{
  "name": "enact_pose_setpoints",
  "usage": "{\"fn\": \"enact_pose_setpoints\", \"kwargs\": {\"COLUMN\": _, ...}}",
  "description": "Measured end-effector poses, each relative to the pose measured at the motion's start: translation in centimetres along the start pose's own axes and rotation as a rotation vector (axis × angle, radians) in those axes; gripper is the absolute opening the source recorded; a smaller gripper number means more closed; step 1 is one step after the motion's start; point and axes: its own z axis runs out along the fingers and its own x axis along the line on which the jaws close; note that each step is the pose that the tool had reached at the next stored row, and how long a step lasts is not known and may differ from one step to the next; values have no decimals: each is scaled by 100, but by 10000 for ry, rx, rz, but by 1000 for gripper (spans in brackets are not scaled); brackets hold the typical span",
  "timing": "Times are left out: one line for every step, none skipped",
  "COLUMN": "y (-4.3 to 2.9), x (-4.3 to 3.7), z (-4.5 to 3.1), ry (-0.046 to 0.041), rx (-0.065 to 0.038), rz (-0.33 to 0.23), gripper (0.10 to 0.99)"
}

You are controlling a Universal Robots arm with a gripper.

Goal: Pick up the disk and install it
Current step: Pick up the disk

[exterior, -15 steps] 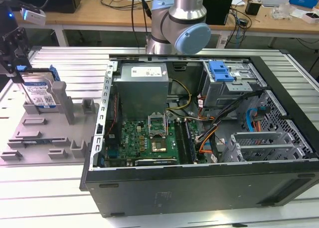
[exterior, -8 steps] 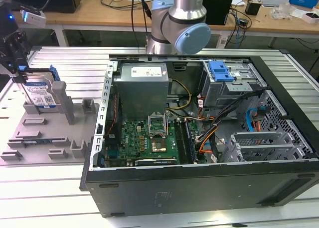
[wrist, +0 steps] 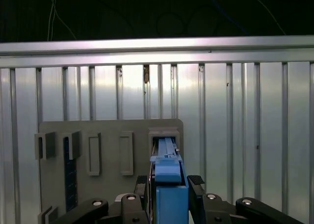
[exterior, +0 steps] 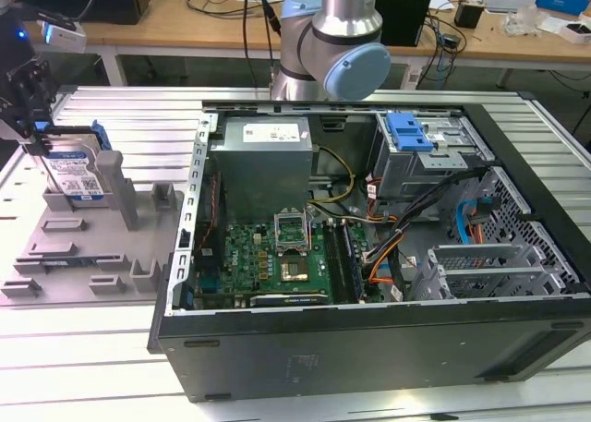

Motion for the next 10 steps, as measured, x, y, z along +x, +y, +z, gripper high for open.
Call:
{"fn": "enact_pose_setpoints", "kwargs": {"y": 0, "x": 0, "z": 8, "ry": -1, "rx": 0, "rz": -1, "gripper": 451}}
{"fn": "enact_pose_setpoints", "kwargs": {"y": 0, "x": -1, "z": 10, "ry": -3, "rx": 0, "rz": 0, "gripper": 451}}
{"fn": "enact_pose_setpoints", "kwargs": {"y": 0, "x": 0, "z": 11, "ry": -4, "rx": 1, "rz": 0, "gripper": 451}}
{"fn": "enact_pose_setpoints", "kwargs": {"y": 1, "x": 0, "z": 12, "ry": -5, "rx": 2, "rz": 2, "gripper": 451}}
{"fn": "enact_pose_setpoints", "kwargs": {"y": 0, "x": 2, "z": 13, "ry": -5, "rx": 1, "rz": 1, "gripper": 451}}
{"fn": "enact_pose_setpoints", "kwargs": {"y": 0, "x": 4, "z": 13, "ry": -5, "rx": 1, "rz": 0, "gripper": 451}}
{"fn": "enact_pose_setpoints", "kwargs": {"y": 0, "x": 5, "z": 14, "ry": -5, "rx": 1, "rz": 1, "gripper": 451}}
{"fn": "enact_pose_setpoints", "kwargs": {"y": 0, "x": 7, "z": 14, "ry": -6, "rx": 0, "rz": 1, "gripper": 451}}
{"fn": "enact_pose_setpoints", "kwargs": {"y": 0, "x": 7, "z": 15, "ry": -7, "rx": 0, "rz": 0, "gripper": 451}}
{"fn": "enact_pose_setpoints", "kwargs": {"y": 0, "x": 7, "z": 15, "ry": -8, "rx": 0, "rz": 0, "gripper": 451}}
